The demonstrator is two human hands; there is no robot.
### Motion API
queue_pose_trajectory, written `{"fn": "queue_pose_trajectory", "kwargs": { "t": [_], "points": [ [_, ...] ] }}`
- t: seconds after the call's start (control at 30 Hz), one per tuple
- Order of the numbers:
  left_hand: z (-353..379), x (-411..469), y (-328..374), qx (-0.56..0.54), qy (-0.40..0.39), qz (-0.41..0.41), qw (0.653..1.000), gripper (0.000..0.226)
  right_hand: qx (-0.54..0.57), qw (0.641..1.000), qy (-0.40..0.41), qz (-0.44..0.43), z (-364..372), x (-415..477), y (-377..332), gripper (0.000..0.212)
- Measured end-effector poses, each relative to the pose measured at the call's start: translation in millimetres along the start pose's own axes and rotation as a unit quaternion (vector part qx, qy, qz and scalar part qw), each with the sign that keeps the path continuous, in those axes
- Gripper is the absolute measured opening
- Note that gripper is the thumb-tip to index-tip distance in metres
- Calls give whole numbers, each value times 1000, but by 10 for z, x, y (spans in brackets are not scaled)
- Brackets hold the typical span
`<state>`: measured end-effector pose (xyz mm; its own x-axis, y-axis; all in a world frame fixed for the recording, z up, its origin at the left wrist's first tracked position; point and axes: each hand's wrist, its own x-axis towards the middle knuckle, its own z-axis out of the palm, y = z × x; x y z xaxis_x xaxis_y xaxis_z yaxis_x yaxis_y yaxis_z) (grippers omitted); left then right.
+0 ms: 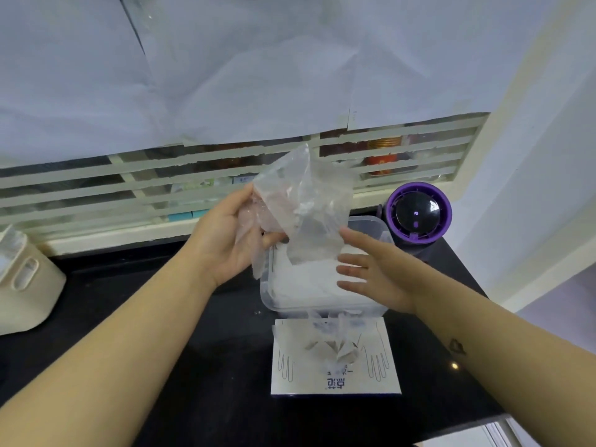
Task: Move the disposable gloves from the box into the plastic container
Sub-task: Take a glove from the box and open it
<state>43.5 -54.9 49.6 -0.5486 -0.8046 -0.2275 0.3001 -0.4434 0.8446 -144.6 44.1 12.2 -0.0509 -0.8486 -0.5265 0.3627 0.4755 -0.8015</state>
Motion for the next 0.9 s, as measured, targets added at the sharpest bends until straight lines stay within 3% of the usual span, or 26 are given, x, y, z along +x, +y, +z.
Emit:
{"fn": "queue_pose_trajectory", "kwargs": {
  "t": [0.07, 0.23, 0.3, 0.4, 0.47, 0.57, 0.63, 0.7, 0.8, 0.9],
  "points": [
    [29, 4, 33, -2, -8, 1, 1000, 34, 52, 998, -28, 13, -13, 65, -72, 86],
    [-106, 81, 38, -2, -24, -30, 999, 38, -30, 995, -29, -93, 12, 127, -411, 41],
    [-246, 100, 18, 104, 12, -55, 993, 36, -94, 984, -3, -153, 3, 77, -597, 24],
    [-447, 162, 43, 379, 124, -69, 914, 25, -290, 929, 19, -231, 39, -43, -863, 19],
    [-468, 206, 143, 409, 155, -15, 899, 24, -392, 887, 9, -243, 119, -86, -968, 23],
    [-268, 203, 318, 437, 46, 71, 895, 56, -462, 861, -24, -209, 251, -41, -1014, 30],
    [-74, 185, 364, 519, -37, 87, 850, 77, -455, 867, -63, -194, 328, -31, -1031, 23],
    [15, 214, 365, 576, -72, 89, 809, 62, -444, 870, -97, -192, 349, -39, -1046, 17],
    [-37, 268, 395, 540, -72, 92, 834, 23, -425, 878, -108, -194, 271, -71, -1089, 19],
    [-213, 283, 458, 492, -36, 71, 867, 17, -404, 891, -101, -179, 127, -51, -1131, 26]
  ]
}}
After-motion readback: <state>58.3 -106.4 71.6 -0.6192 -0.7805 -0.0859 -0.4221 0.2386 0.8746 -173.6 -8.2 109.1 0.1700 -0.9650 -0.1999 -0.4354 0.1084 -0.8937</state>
